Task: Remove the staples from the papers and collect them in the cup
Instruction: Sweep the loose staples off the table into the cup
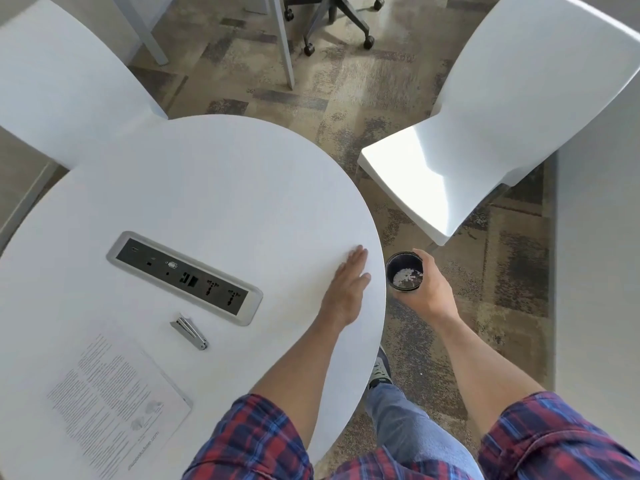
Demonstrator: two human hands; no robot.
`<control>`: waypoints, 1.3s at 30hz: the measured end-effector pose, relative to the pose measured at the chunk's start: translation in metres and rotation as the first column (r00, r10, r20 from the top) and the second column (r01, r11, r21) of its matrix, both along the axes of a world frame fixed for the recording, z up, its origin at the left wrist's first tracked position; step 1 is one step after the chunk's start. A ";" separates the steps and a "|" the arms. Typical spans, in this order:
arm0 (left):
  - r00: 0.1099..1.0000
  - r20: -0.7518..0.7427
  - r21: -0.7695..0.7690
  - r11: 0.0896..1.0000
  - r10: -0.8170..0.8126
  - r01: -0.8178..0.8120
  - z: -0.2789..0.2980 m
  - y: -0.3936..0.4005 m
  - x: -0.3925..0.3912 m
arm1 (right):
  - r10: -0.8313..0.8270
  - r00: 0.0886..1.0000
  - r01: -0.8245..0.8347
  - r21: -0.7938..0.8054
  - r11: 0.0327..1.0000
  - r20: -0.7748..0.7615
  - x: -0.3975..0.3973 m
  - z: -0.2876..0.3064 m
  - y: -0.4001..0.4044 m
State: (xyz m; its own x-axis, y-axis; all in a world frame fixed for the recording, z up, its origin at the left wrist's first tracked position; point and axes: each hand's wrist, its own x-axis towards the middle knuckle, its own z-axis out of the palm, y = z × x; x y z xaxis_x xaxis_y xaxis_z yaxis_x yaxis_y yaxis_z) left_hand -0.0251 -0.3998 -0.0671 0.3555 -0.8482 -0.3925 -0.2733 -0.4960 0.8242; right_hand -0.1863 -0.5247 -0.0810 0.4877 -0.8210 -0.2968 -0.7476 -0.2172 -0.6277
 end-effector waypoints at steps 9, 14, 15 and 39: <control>0.703 0.170 -0.026 0.716 0.690 -0.697 -0.006 0.057 0.021 | -0.005 1.000 0.005 0.014 1.000 -0.005 -0.006 0.004 0.003; 0.795 0.283 0.042 0.821 0.537 -0.569 -0.017 0.073 -0.008 | -0.002 0.999 0.003 0.034 0.999 -0.036 -0.011 0.002 0.009; 0.817 0.270 0.055 0.840 0.509 -0.540 -0.016 0.070 -0.012 | 0.004 0.999 -0.003 0.033 0.999 -0.049 -0.011 0.001 0.010; 0.947 -0.061 0.065 0.948 0.315 -0.312 0.012 -0.001 0.045 | 0.179 0.982 -0.179 -0.003 0.984 -0.068 0.006 -0.009 0.007</control>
